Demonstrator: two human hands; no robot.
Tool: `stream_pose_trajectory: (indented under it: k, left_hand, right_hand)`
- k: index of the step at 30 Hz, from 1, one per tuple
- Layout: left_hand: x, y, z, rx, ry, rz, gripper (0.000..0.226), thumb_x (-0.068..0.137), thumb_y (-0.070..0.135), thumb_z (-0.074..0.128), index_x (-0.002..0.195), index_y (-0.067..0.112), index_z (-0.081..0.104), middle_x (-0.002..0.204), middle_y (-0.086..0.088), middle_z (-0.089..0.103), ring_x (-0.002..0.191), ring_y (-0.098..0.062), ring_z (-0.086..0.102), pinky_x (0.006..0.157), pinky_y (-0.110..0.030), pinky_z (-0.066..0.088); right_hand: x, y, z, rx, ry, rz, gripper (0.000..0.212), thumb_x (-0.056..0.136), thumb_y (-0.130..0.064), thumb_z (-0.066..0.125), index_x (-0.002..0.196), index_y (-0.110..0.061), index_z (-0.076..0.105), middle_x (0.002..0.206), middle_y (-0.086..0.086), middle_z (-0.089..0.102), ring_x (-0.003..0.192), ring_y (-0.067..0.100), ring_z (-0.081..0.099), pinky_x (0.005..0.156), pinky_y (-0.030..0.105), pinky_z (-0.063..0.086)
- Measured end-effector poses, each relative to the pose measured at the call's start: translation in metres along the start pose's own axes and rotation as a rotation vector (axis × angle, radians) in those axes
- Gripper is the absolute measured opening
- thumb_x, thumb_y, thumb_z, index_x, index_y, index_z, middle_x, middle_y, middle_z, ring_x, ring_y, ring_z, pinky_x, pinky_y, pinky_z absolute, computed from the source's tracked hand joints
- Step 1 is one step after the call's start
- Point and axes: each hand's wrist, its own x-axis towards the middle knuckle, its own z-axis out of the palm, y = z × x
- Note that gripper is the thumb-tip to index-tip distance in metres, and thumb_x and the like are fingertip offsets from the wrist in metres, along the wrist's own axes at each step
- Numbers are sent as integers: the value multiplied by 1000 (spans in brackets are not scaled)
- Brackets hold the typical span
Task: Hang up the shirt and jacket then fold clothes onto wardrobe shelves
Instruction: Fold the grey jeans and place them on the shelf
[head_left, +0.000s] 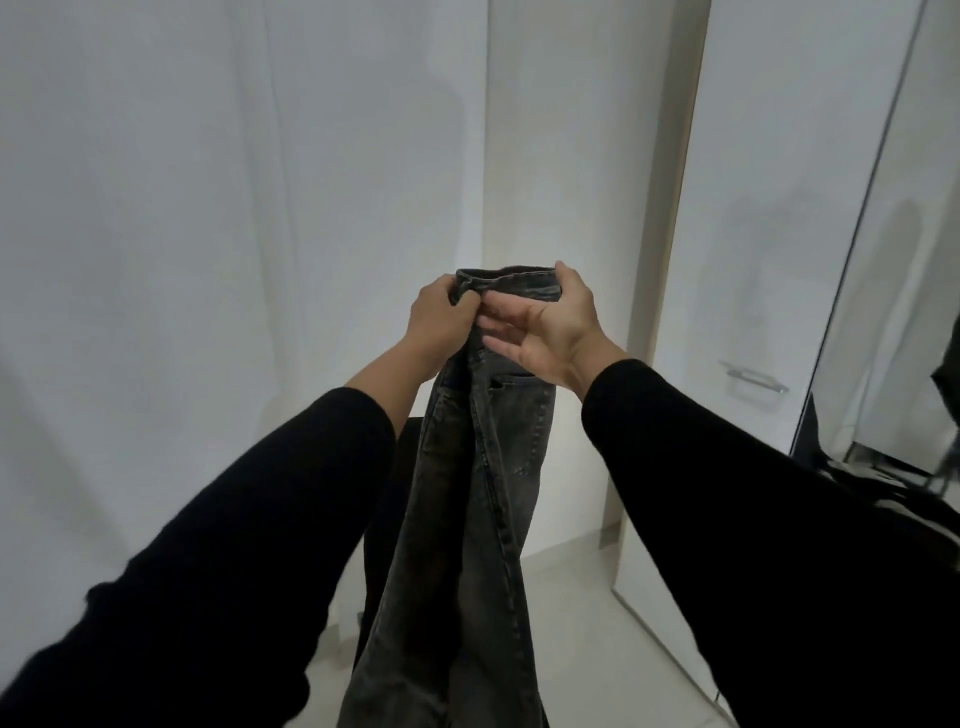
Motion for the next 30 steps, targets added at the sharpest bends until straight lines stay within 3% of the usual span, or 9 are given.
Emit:
stream_pose_trajectory:
  k: [3,6,11,14,16,19,22,27,30]
  left_hand:
    - [-1,3,1,31,61,30,25,90,16,43,103,9,63,95,-5,65,87,-20,59,79,-34,50]
    - [1,14,0,-6,45,47,23,90,18,42,95,12,63,87,-2,62,80,-17,54,72,-30,47]
    - [5,32,-4,-73,28,59,24,94,15,37,81,12,57,74,5,54,68,-8,48,61,-24,42]
    - [12,34,-17,-110,80,-22,23,91,14,35,79,11,55,75,3,52,71,-12,47,63,-26,40]
    - [17,32,-29,-197,89,-69,23,86,15,38,79,11,59,80,-1,57,78,-18,51,70,-33,43]
    - [19,26,-42,-327,61,-113,22,85,15,42,88,8,63,89,-10,61,83,-23,56,72,-35,47]
    - [18,15,-53,-369,63,-147,18,86,19,49,92,8,61,92,-10,62,85,-25,59,72,-34,50]
    - [-11,-33,-62,-239,-140,-257,93,56,70,72,128,14,54,117,-5,67,106,-22,65,98,-40,49]
    - [-41,-61,-53,-267,-243,-348,85,60,72,66,125,17,56,113,-3,69,104,-20,65,94,-35,50]
  right_hand:
    - [-1,0,3,-119,62,-19,61,98,-46,24,121,-2,59,107,10,64,104,24,57,93,38,42]
    - [7,7,-7,-521,433,-182,19,89,-31,55,99,-15,59,98,4,59,91,20,55,80,33,47]
    - [3,13,-23,-736,782,-374,83,71,-42,77,136,-20,30,139,7,30,127,25,33,105,44,33]
    - [3,9,-38,-644,710,-299,114,65,-48,81,149,-25,7,153,11,21,141,31,21,113,53,23]
    - [2,8,-48,-533,509,-241,115,63,-50,82,150,-25,10,150,10,31,136,32,33,111,51,31]
    - [0,-1,-43,-425,232,-199,63,75,-34,78,126,-8,52,130,13,58,103,22,63,86,32,54]
    - [4,-11,-24,-344,280,-265,15,83,-20,71,89,-8,64,104,14,69,89,25,67,82,32,56]
    - [23,-22,-3,-311,431,-323,17,86,-27,67,77,-13,63,89,9,69,87,27,68,84,39,57]
    - [26,-28,7,-324,497,-343,20,88,-30,65,75,-15,61,90,8,68,86,25,67,80,35,57]
